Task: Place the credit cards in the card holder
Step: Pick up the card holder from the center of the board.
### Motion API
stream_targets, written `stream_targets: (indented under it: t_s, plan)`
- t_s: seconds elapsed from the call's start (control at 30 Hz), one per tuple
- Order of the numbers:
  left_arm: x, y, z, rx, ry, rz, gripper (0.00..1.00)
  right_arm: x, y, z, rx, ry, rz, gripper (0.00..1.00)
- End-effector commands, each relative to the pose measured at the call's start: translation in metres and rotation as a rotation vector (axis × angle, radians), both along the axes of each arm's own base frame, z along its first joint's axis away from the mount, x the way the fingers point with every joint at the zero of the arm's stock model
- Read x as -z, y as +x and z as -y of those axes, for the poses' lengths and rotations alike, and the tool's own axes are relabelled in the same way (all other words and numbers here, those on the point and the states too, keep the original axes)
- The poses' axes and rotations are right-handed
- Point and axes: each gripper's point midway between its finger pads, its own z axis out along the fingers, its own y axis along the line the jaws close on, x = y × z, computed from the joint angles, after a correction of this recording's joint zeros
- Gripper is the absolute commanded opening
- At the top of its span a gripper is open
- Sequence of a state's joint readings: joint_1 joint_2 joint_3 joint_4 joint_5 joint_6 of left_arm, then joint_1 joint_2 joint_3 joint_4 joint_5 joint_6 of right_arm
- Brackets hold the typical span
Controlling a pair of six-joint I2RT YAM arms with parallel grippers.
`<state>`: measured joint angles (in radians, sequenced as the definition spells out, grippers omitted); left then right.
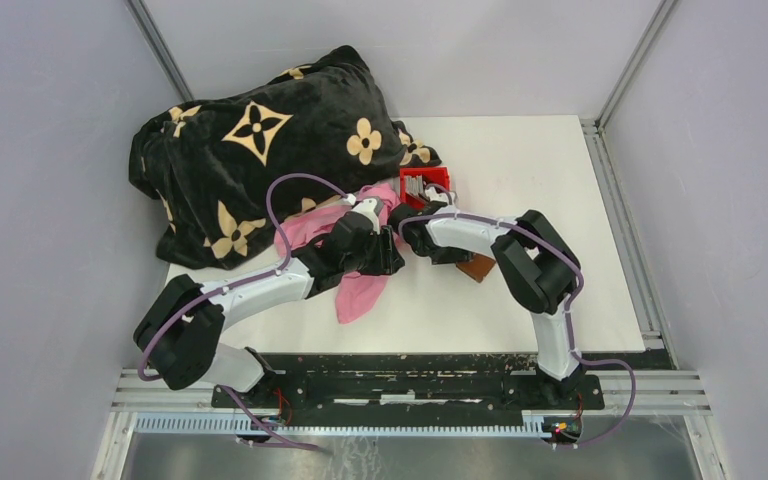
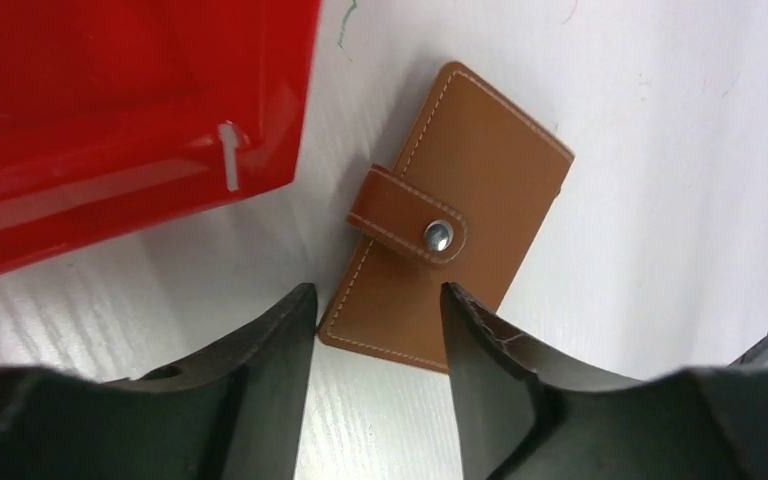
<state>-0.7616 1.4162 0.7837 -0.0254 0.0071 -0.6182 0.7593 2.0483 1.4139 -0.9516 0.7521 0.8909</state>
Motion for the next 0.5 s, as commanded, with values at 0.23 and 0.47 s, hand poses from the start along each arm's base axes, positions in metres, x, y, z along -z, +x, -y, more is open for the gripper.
stream_targets:
  t_s: [0.23,0.47]
  plan:
    - [-0.025,0.008,0.012,-0.010,-0.077,0.048,0.55,-0.009,-0.021,0.021,-0.038,0.000,0.016,0.27]
    - [-0.032,0.009,0.013,-0.023,-0.084,0.062,0.54,-0.018,-0.038,0.017,-0.147,0.046,-0.021,0.01]
